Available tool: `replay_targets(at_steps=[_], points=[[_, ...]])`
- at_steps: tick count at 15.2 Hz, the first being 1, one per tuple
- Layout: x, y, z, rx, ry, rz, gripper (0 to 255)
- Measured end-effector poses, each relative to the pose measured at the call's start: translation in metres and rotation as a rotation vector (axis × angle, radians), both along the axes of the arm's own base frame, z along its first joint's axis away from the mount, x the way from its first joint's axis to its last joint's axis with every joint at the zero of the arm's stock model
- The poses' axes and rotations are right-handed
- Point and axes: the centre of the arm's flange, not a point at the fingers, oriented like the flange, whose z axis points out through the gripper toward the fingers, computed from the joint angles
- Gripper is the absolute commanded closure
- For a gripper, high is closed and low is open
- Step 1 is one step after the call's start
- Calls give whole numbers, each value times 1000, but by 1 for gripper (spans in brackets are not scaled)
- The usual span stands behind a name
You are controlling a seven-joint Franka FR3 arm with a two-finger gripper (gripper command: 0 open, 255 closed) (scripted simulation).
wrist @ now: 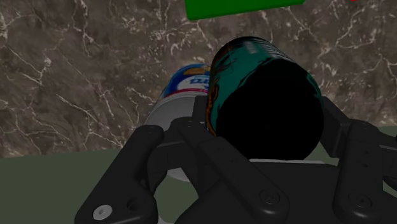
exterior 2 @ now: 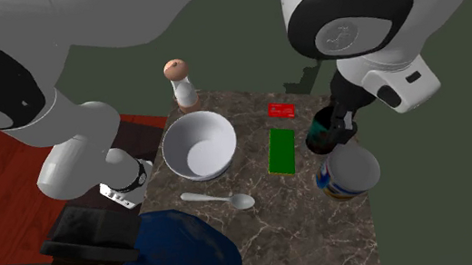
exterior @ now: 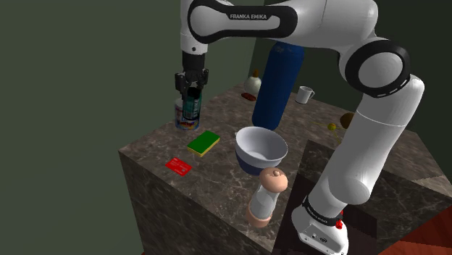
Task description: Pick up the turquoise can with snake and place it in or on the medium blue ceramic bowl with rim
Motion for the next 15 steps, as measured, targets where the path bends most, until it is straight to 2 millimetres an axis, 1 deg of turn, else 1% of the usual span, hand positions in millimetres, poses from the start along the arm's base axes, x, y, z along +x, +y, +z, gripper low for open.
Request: replay_targets(at_steps=[13, 15], points=[[1, 1, 71, 0, 0, 0, 255], [1, 1, 78, 0, 0, 0, 255]])
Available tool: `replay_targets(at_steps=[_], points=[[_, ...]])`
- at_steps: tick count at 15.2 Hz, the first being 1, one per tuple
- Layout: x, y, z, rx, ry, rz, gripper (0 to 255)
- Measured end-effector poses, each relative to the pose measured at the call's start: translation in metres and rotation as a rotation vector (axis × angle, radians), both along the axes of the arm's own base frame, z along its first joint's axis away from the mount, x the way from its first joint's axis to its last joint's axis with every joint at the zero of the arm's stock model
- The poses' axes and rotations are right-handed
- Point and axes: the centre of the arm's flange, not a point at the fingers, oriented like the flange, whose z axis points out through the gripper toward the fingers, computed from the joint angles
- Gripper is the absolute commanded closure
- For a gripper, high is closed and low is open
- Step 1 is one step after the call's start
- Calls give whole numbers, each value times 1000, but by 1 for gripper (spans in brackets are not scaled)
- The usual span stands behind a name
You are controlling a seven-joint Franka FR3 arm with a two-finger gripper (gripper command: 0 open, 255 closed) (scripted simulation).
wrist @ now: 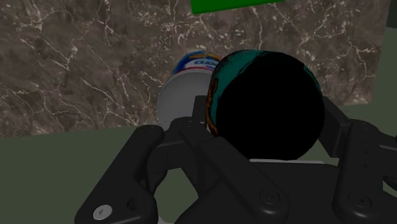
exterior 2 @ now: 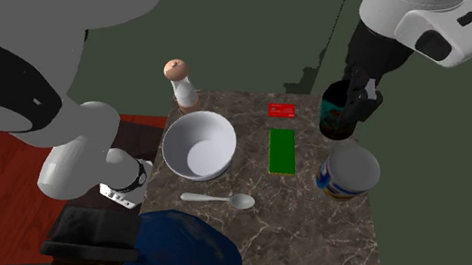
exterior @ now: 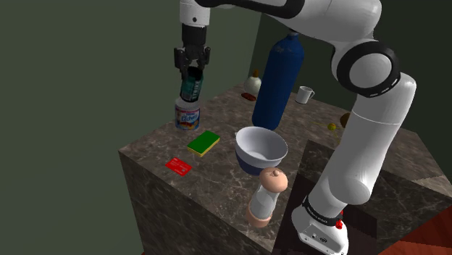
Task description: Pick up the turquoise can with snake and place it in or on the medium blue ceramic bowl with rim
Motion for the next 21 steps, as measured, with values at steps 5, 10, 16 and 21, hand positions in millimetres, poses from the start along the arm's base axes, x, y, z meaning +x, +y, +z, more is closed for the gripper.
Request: replay_targets(at_steps=[5, 10, 16, 21], points=[[-53, -13, 9, 0, 0, 0, 255], [-114, -26, 13, 0, 0, 0, 255], [-192, -44, 26, 0, 0, 0, 255], [-258, -59, 32, 0, -1, 0, 255]])
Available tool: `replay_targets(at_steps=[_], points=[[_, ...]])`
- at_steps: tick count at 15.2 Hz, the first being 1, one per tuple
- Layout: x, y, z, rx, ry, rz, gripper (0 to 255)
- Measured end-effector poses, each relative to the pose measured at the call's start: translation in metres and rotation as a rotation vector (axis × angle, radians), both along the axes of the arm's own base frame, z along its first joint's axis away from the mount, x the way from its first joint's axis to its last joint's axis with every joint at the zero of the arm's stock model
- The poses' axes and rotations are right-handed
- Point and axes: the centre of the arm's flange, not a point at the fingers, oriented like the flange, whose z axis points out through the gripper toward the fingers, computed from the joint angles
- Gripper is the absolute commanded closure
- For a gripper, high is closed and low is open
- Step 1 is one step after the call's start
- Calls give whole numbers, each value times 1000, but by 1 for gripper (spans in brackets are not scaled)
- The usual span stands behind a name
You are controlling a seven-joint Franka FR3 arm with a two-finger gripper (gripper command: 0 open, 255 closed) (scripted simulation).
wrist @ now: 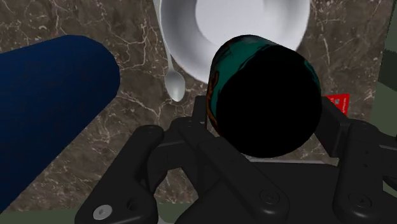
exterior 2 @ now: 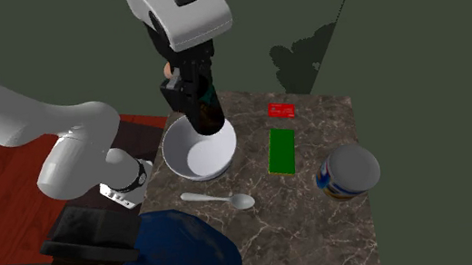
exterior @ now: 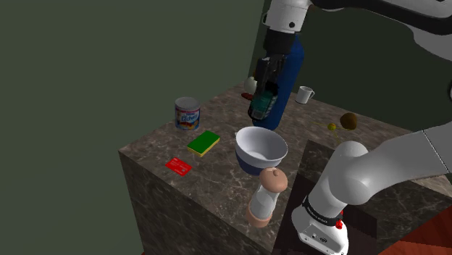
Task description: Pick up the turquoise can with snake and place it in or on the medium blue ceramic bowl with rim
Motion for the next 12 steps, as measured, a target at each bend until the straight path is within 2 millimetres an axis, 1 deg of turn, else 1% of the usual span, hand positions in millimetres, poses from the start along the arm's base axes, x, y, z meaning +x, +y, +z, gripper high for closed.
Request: replay_targets(at_steps=[1, 2, 3, 6, 12], points=[[-13, -1, 1, 0, 0, 0, 255], [-26, -7, 3, 0, 0, 0, 255], [-31, -7, 1, 0, 0, 0, 255], [-38, -9, -13, 0, 1, 0, 255], [-37, -9, -44, 0, 2, 0, 255]])
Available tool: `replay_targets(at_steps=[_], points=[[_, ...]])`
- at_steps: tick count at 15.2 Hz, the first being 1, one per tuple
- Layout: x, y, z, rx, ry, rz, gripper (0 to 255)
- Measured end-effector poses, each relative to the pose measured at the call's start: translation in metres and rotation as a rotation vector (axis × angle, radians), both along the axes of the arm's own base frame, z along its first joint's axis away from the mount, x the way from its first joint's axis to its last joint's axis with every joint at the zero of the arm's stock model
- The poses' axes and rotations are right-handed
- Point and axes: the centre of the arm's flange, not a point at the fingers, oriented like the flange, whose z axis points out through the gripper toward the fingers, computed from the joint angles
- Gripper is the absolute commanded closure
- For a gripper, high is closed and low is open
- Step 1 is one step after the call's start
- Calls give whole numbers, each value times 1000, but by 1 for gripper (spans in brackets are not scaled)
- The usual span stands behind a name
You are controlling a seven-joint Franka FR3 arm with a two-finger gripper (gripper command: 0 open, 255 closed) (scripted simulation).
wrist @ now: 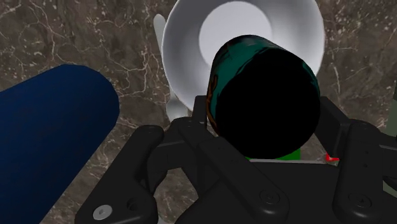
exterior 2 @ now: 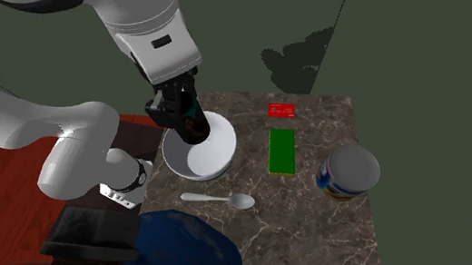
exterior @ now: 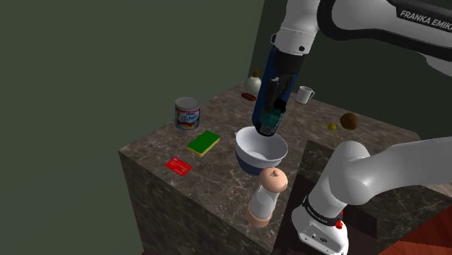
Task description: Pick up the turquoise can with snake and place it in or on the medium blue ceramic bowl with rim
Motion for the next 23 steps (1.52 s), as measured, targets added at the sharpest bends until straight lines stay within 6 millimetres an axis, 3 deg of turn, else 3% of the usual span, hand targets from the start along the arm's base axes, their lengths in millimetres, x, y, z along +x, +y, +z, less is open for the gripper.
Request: replay_targets(at_steps=[10, 16, 17, 23], points=[[0, 0, -51, 0, 0, 0, 255], [0, 0, -55, 0, 0, 0, 255], [0, 0, -55, 0, 0, 0, 0], [0, 0, -54, 0, -1, 0, 0]])
